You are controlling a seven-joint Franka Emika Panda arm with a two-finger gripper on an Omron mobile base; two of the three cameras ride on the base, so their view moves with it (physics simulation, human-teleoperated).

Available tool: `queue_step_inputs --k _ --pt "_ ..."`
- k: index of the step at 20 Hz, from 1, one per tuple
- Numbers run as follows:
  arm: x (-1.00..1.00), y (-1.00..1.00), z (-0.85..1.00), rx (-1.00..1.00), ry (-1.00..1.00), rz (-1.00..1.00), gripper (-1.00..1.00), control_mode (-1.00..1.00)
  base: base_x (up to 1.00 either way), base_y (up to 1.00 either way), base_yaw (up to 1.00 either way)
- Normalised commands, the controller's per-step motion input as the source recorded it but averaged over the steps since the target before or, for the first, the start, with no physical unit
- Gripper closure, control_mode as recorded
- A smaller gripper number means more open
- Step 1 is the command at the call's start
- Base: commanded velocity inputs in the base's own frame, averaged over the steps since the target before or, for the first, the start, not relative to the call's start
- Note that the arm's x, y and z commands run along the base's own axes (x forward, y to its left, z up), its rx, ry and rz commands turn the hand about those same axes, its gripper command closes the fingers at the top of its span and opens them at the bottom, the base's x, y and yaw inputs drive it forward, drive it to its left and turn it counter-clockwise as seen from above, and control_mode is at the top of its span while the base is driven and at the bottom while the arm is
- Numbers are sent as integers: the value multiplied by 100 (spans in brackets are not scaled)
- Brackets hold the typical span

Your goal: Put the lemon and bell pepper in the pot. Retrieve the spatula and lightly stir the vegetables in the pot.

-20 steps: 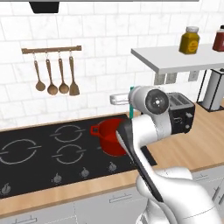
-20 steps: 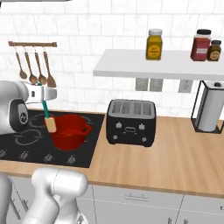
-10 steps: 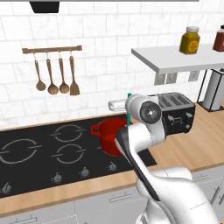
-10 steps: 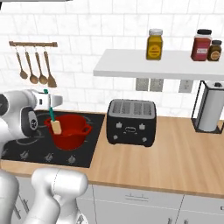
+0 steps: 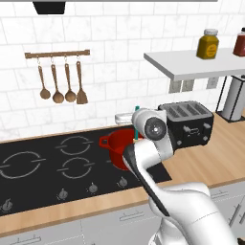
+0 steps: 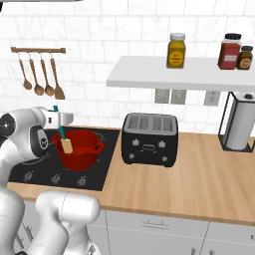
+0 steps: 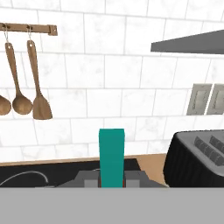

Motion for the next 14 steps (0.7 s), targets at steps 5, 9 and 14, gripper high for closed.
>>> queue_step_inputs --k 5,9,14 --pt "36 10 -8 0 0 -1 100 -100 0 0 0" --pt "32 3 -26 0 0 -3 100 -100 0 0 0" --pt "39 0 -32 0 0 -4 100 -100 0 0 0"
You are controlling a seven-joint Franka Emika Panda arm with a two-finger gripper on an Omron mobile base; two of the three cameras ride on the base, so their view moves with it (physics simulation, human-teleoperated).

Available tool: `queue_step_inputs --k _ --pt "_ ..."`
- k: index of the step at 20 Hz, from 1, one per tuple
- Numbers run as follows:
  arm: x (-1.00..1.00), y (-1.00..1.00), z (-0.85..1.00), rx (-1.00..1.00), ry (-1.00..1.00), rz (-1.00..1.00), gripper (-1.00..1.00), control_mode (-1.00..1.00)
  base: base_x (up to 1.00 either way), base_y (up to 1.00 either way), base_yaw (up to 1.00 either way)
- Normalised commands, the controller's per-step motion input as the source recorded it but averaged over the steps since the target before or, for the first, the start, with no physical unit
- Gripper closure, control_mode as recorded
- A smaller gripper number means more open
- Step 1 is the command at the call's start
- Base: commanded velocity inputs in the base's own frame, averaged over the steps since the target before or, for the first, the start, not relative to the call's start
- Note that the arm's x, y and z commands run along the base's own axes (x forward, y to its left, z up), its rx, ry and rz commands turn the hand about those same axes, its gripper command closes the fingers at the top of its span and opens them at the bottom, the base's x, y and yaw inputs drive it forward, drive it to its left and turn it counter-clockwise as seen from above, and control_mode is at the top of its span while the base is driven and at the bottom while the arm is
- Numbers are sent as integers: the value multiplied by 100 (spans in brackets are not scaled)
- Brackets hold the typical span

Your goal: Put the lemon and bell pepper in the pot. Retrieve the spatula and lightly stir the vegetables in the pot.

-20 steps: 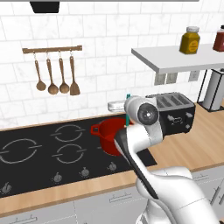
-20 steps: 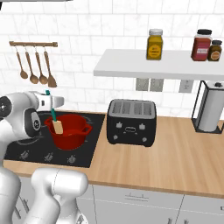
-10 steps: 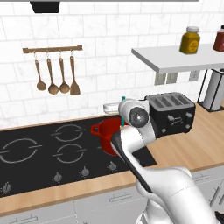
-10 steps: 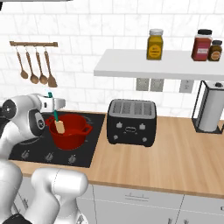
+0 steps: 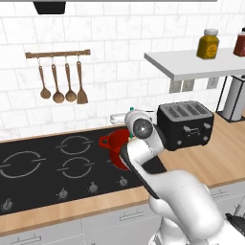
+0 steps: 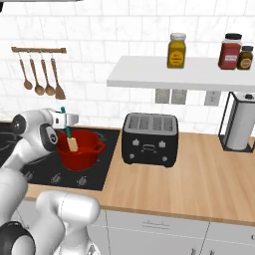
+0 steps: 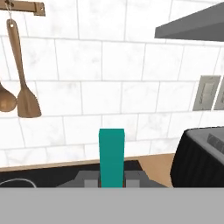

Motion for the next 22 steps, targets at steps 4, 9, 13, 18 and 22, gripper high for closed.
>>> queue_step_inputs --k 4,9,13,18,22 --pt "31 0 -43 0 4 -5 100 -100 0 0 0" --pt "28 1 -35 0 6 -4 100 -100 0 0 0" --pt "35 3 -30 0 2 -3 100 -100 0 0 0" --pt "19 7 -33 0 0 -2 100 -100 0 0 0" --pt "18 16 -3 1 -9 0 100 -100 0 0 0"
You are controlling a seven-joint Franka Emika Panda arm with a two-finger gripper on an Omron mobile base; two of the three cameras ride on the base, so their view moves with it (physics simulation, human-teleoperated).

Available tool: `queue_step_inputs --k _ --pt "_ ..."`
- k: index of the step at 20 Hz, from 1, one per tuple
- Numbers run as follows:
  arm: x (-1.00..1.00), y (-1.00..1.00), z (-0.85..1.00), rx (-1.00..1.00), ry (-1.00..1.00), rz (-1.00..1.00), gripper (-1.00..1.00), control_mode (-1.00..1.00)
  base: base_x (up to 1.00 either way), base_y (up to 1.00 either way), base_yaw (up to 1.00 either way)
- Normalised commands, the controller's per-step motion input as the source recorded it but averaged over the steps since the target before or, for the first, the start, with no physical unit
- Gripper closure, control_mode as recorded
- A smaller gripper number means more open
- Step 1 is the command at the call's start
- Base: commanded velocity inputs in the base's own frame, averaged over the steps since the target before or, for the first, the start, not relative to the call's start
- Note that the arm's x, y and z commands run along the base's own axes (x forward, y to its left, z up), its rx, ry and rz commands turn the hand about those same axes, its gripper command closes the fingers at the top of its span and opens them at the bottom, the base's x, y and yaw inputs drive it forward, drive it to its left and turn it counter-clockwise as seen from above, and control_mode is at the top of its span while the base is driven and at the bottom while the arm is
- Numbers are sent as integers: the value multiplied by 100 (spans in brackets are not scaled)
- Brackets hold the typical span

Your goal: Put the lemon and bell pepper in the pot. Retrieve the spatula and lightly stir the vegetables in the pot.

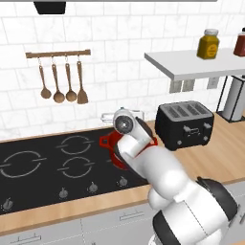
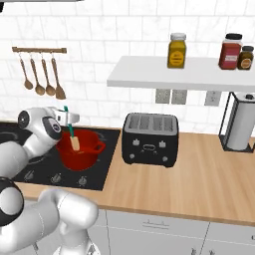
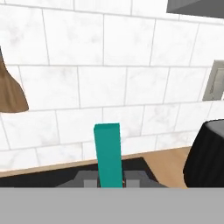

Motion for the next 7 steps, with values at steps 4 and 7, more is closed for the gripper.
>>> queue_step_inputs --k 4,7 --pt "-1 2 2 3 -13 0 100 -100 0 0 0" --pt "-22 0 10 5 -2 -1 100 -100 0 0 0"
